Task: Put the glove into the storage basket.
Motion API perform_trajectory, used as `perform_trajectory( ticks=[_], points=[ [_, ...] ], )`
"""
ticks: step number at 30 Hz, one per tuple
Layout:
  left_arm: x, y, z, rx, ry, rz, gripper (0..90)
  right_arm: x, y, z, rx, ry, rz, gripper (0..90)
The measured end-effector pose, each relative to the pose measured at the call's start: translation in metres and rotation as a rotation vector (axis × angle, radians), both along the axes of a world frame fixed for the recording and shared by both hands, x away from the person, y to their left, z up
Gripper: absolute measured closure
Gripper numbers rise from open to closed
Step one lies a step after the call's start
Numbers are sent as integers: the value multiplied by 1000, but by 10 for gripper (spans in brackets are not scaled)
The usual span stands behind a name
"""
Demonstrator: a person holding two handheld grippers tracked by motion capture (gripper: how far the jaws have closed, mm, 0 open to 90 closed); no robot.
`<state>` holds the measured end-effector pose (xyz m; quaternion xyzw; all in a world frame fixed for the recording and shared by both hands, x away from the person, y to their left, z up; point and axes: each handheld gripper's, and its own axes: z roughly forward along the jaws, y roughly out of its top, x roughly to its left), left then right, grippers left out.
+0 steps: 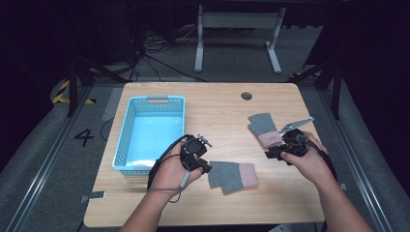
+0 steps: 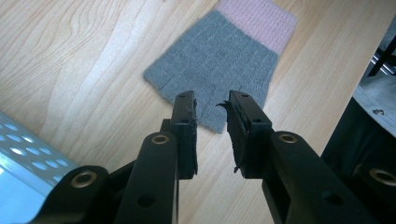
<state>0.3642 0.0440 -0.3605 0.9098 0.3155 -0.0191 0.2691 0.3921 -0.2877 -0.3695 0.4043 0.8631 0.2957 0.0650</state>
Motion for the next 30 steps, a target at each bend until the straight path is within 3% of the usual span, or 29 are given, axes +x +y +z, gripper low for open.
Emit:
perform_trajectory(
  ticks=[13,18,30],
  points=[
    [-1,5,2,-3,12,2,720,33,1,8,-17,4,-52,649],
    [-2,7,5,-3,7,4,715,53,-2,9,-44,1,-87,604],
    [-5,13,6,-4,5,23,701,89,-9,-6,-76,12,-194,490]
  ],
)
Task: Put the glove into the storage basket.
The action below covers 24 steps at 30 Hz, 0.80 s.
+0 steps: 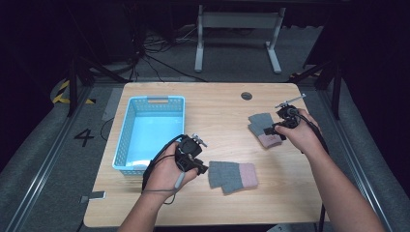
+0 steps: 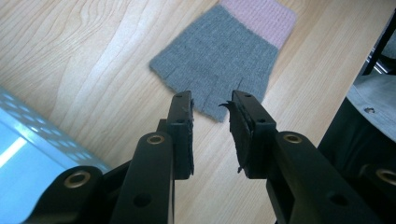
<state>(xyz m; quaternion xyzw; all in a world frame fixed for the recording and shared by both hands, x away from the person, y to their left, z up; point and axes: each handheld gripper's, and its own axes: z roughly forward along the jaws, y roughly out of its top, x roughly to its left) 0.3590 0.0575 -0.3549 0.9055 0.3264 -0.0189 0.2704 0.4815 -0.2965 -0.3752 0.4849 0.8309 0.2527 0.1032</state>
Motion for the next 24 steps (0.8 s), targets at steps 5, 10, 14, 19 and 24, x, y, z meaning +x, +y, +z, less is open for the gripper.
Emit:
perform_trajectory(
  ticks=[5,10,14,19,24],
  points=[
    [-2,3,0,5,2,7,697,14,1,-10,-16,16,-28,463],
    [-3,7,-1,4,5,19,694,29,0,-24,-38,50,-51,459],
    [-4,9,-1,0,11,28,691,37,-2,-31,-25,78,-59,463],
    [-4,11,1,3,7,28,690,43,-4,-38,-43,94,-81,479],
    [-4,10,0,0,9,24,691,46,-3,-43,-67,107,-85,500]
  ],
)
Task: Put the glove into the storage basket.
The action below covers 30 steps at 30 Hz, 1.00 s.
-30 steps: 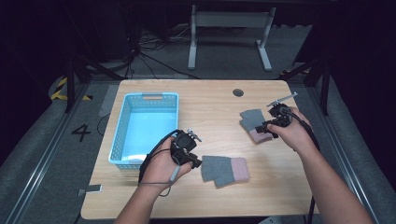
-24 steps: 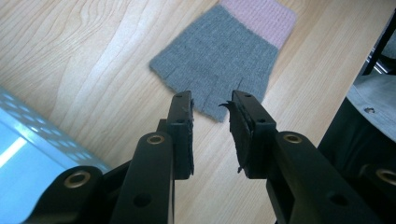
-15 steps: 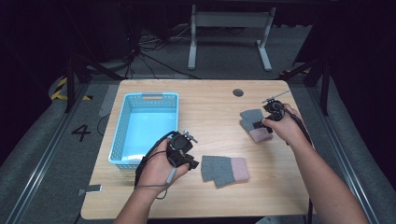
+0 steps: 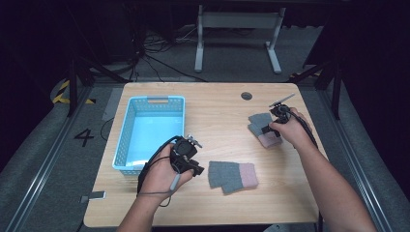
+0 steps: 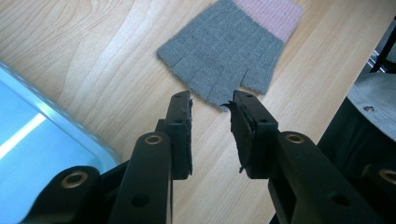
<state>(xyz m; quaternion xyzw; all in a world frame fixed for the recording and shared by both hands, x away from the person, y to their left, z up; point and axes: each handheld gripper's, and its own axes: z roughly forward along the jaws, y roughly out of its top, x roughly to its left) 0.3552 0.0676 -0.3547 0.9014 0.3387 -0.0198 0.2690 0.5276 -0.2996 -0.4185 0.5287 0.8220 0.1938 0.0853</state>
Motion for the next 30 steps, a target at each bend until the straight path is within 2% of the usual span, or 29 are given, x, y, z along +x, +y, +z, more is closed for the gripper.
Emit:
perform_trajectory(
  ticks=[7,17,25,27,28,30],
  points=[
    [0,-1,0,5,-2,-4,690,0,5,-2,-21,-1,5,504],
    [-1,-2,0,7,-2,-8,687,3,8,-6,-33,29,-9,526],
    [-1,-1,1,6,1,-16,689,7,10,-5,-46,47,-35,595],
    [-1,-1,1,4,1,-15,689,8,9,-5,-48,46,-38,623],
    [-1,-1,1,4,2,-14,689,9,8,-5,-46,52,-46,683],
    [-1,-1,1,4,2,-13,689,9,8,-5,-60,49,-43,690]
  ],
)
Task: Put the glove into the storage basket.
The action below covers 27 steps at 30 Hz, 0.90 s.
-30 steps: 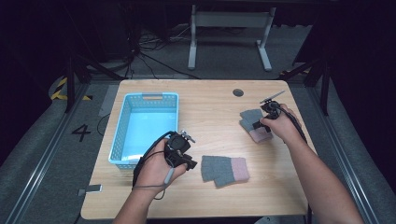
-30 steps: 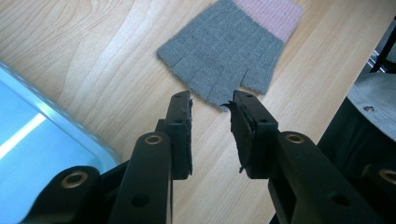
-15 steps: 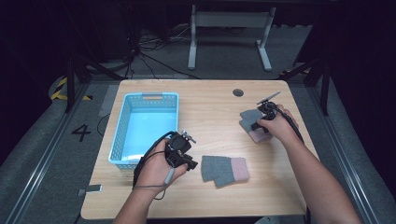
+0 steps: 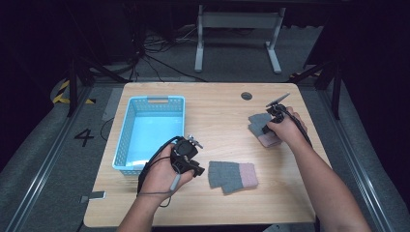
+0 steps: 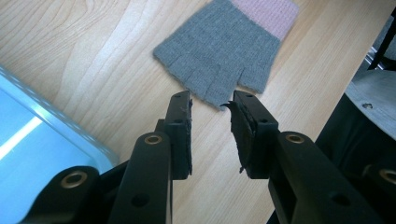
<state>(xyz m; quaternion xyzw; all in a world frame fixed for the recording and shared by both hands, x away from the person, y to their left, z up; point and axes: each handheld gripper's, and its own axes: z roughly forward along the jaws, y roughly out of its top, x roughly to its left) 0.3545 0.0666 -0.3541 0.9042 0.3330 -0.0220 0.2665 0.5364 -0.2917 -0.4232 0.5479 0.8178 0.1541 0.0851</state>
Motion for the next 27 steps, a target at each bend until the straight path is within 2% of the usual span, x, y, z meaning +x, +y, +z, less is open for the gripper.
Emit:
perform_trajectory(
  ticks=[6,13,20,27],
  points=[
    [0,0,0,2,2,-2,689,2,-1,1,-1,16,-12,761],
    [1,0,0,1,3,-1,689,3,-2,2,13,12,-23,841],
    [3,-3,1,-6,-3,-9,689,0,-3,5,20,-9,-26,853],
    [5,-6,2,-7,-1,-22,689,-8,-6,20,22,-40,-13,854]
  ],
)
